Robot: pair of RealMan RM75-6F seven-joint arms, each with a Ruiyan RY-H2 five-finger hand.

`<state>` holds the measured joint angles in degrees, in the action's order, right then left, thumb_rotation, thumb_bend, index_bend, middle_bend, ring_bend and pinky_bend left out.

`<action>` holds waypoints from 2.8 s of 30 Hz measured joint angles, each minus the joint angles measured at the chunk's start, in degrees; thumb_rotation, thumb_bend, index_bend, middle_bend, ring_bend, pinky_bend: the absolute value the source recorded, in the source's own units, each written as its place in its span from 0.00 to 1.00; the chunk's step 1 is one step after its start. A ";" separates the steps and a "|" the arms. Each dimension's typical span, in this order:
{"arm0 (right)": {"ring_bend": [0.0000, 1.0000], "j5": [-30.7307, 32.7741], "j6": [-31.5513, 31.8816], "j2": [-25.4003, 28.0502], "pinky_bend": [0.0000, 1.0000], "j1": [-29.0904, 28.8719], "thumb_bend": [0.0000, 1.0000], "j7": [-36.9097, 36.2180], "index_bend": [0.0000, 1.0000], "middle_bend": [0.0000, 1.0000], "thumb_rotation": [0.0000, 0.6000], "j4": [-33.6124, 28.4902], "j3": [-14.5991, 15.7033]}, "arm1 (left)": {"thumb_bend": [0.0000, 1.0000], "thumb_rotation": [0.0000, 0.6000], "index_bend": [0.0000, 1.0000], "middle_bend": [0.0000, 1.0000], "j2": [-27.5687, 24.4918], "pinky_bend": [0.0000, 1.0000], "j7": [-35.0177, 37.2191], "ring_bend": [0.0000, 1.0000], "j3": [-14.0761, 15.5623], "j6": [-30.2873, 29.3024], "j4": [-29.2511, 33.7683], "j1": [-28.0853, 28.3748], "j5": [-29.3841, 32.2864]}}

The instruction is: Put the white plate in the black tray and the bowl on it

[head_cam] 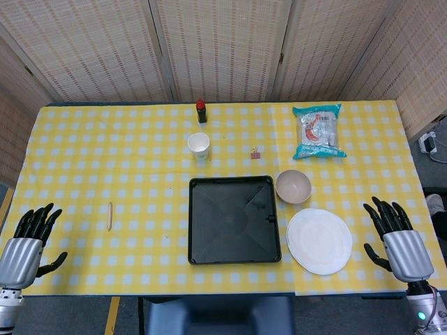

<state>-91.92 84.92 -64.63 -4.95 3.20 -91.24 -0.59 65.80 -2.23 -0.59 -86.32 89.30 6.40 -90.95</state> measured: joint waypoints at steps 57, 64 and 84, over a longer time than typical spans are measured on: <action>0.00 -9.44 3.09 -30.53 0.00 -1.84 0.37 -25.17 0.42 0.00 1.00 74.53 7.42 | 0.28 1.00 0.00 0.00 4.28 0.00 -5.53 0.00 1.04 5.35 -1.08 2.38 1.40; 0.00 -9.20 3.36 -32.71 0.00 -2.95 0.37 -26.33 0.42 0.00 1.00 76.65 7.62 | 0.28 1.00 0.00 0.00 3.98 0.00 -5.08 0.00 1.06 5.28 -0.93 2.36 1.45; 0.00 -9.38 2.26 -35.02 0.00 -5.17 0.37 -26.01 0.39 0.00 1.00 79.18 9.54 | 0.28 1.00 0.00 0.00 3.49 0.00 -5.06 0.00 0.98 4.92 -0.84 2.12 2.01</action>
<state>-101.31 87.18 -99.66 -10.13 -22.81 -12.06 8.95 69.29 -7.29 0.38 -81.40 88.46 8.52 -88.94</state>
